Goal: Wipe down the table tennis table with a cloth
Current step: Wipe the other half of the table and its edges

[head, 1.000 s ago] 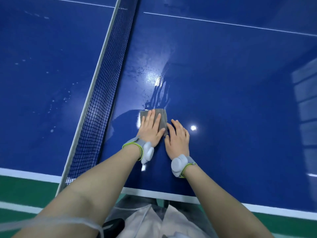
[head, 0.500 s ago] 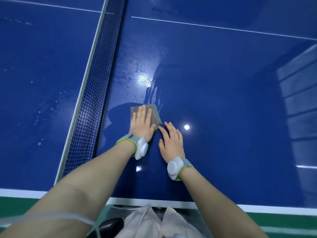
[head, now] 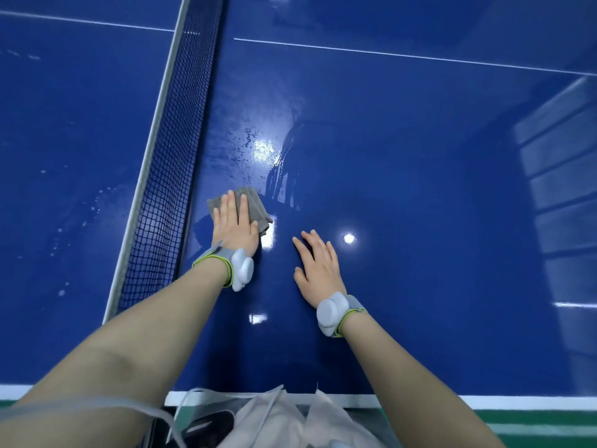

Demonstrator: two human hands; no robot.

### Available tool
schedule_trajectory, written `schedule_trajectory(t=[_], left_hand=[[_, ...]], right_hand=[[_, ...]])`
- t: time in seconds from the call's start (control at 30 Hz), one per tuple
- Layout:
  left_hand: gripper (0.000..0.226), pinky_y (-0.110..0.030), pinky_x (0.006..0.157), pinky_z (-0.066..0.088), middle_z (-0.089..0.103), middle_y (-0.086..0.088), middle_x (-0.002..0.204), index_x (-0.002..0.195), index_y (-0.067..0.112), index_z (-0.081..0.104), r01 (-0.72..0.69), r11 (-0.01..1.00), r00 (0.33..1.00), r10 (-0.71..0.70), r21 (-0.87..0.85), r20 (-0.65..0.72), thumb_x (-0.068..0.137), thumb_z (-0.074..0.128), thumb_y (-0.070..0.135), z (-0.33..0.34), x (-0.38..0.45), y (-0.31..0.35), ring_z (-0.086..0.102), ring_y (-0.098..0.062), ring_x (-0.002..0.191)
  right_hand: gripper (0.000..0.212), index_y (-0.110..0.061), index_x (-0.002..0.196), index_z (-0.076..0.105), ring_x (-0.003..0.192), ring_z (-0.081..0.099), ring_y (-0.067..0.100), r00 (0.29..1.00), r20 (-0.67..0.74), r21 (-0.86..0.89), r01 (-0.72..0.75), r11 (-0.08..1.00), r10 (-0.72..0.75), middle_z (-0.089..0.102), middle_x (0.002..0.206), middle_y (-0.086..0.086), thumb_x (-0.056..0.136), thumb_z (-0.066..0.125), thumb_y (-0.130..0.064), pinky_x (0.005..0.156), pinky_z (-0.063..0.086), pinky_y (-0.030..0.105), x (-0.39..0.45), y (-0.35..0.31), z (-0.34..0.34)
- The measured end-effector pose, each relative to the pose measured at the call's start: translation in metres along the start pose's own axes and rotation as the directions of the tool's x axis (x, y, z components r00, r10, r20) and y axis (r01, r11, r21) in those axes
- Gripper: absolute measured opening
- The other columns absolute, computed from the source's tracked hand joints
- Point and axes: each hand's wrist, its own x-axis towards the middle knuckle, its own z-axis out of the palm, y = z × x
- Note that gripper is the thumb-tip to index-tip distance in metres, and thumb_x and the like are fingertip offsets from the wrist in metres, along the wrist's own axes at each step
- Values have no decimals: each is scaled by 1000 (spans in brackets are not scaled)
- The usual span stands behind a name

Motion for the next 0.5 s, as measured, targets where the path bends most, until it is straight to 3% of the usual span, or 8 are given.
schedule_trajectory(t=[0.1,0.2,0.3,0.37,0.5], left_hand=[[60,-39,113,-14,-21,-14,153,146,8,-11,-74,996,997,74,40,11,101,23,27,6,0,27,-20,-25,141],[59,-38,113,-14,-19,-10,154,147,10,-9,-253,967,967,251,40,40,100,25,24,10,3,53,-18,-23,142],[58,-35,112,-15,-18,-9,154,147,11,-7,-315,949,949,314,27,33,100,26,22,8,15,53,-16,-20,143],[58,-34,112,-15,-17,-8,155,147,10,-6,-276,961,961,276,2,-2,100,26,22,4,23,39,-16,-19,143],[61,-34,113,-14,-15,-8,155,147,8,-6,-67,994,997,64,-87,-40,100,29,22,-13,48,7,-15,-20,143]], right_hand=[[58,-12,147,29,147,2,17,999,16,17,28,999,-28,19,155,0,91,46,-12,110,-20,22,6,4,-2],[59,-8,146,30,146,5,14,1000,13,42,22,999,-23,21,155,3,91,51,-16,109,-20,16,11,8,-3],[61,-8,146,30,144,6,10,999,10,41,37,998,-38,23,155,2,90,53,-20,111,-16,17,14,12,-4],[62,-9,147,28,144,6,10,998,16,7,64,998,-64,23,155,0,90,48,-24,112,-16,18,16,13,-5],[64,-9,148,29,145,11,15,999,28,-34,46,998,-45,24,155,2,88,35,-33,114,-13,22,30,10,-7]])
